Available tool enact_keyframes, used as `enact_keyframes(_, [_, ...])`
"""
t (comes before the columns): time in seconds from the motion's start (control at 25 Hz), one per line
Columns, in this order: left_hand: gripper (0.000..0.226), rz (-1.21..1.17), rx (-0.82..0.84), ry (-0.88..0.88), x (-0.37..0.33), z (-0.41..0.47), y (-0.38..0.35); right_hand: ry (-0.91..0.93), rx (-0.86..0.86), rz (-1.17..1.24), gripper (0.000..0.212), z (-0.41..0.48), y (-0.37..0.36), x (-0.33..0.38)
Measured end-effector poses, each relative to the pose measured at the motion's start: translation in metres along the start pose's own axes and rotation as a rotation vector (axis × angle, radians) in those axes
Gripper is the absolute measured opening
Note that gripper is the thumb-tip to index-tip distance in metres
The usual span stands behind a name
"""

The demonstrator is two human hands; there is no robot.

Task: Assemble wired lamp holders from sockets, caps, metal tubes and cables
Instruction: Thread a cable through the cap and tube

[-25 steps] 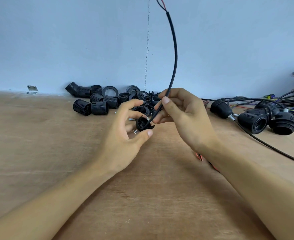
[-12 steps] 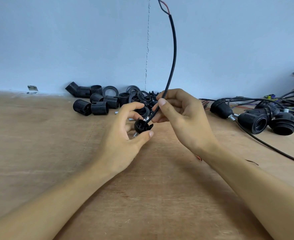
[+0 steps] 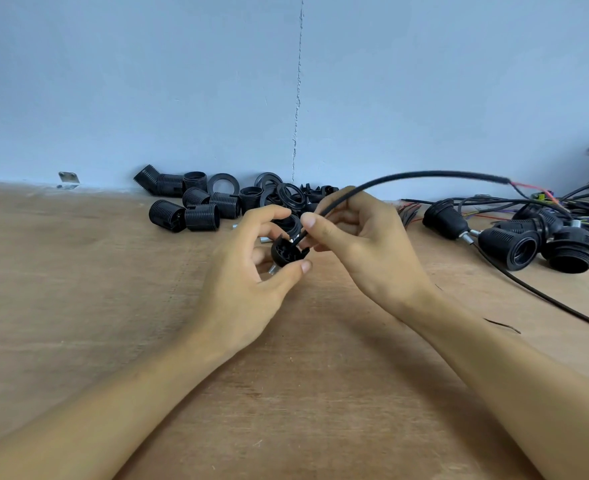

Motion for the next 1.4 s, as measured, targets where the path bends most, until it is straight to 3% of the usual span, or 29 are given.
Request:
enact_keyframes(0.28, [0.039, -0.031, 0.067, 0.030, -0.002, -0.002, -0.002, -0.185, 0.170, -0.076, 0.014, 0.002, 0.000, -0.004])
enact_keyframes(0.4, [0.032, -0.023, 0.063, 0.048, -0.001, 0.001, -0.002, -0.248, 0.196, -0.090, 0.025, 0.001, -0.002, -0.006])
enact_keyframes(0.52, [0.033, 0.012, 0.046, 0.090, 0.002, 0.005, 0.000, -0.300, 0.018, 0.063, 0.039, 0.003, -0.004, -0.010])
enact_keyframes(0.68, [0.033, -0.066, 0.067, 0.143, 0.000, 0.003, -0.002, -0.278, -0.262, 0.307, 0.025, 0.008, 0.006, -0.009])
enact_keyframes(0.8, [0.034, -0.167, 0.096, 0.181, -0.001, 0.002, -0.005, -0.314, -0.185, 0.361, 0.014, 0.009, 0.008, -0.010])
enact_keyframes(0.92, [0.038, -0.296, 0.143, 0.252, -0.003, 0.002, -0.007, -0.330, -0.119, 0.359, 0.022, 0.007, 0.004, -0.011])
enact_keyframes(1.08, [0.031, -0.219, 0.233, 0.247, -0.004, 0.000, -0.009, -0.289, -0.003, 0.292, 0.024, 0.007, 0.004, -0.007])
enact_keyframes(1.28, [0.018, -0.278, 0.115, 0.229, -0.007, 0.007, -0.006, -0.207, 0.081, 0.187, 0.016, 0.003, -0.002, -0.003])
enact_keyframes(1.4, [0.017, -0.420, -0.002, 0.299, -0.005, 0.012, -0.002, -0.222, 0.136, 0.080, 0.038, -0.002, -0.009, -0.006])
Point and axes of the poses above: each hand's wrist, its own z-axis towards the middle knuckle, its own y-axis out of the back of the hand, x = y × z, the point moved 1 cm from there along z, towards the middle knuckle, and after that the axes turned 6 degrees about z, right-handed, at the moved point
